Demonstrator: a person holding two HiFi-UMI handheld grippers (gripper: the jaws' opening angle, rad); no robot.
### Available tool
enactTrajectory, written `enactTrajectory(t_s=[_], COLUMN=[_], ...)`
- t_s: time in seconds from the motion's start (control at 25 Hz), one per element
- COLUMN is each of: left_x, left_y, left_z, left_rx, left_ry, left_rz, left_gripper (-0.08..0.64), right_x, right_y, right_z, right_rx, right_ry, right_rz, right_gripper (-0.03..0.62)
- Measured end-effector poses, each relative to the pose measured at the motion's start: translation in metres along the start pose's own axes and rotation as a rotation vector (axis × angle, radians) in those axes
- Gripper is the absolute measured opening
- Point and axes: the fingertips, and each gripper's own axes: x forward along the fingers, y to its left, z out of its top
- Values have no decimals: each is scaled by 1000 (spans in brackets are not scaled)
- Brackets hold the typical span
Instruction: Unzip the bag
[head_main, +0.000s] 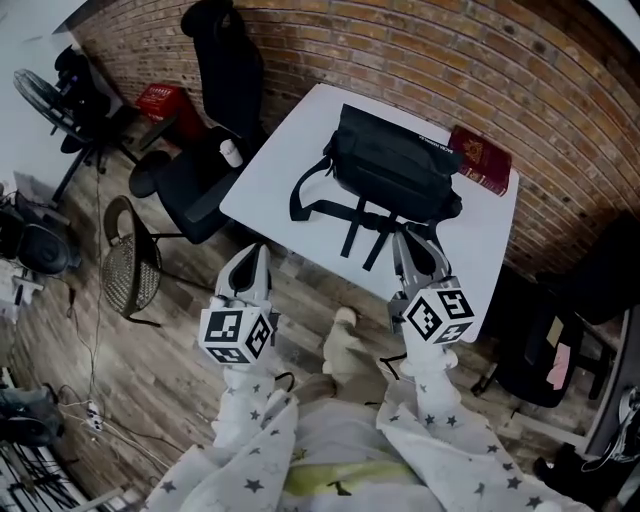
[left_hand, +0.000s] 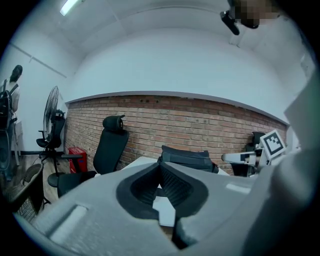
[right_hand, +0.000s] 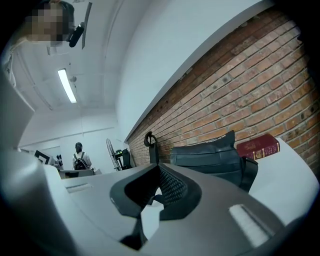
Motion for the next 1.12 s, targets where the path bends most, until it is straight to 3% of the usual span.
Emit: enactTrajectory(t_s=[0.52,0.76,1.12], left_x=[93,128,168], left_y=[37,37,45], left_z=[16,18,21], left_rx=[-11,-2,-4], left_ry=[25,46,63], left_rz=[-62,-103,-159], left_gripper=[-2,-2,-2], right_x=[91,115,144], right_y=[-23,-43,-42], right_z=[14,15,4], right_rx=[19,56,62], right_ry=[4,2,35], right_rz=[-24,-48,-19], right_gripper=[6,6,6])
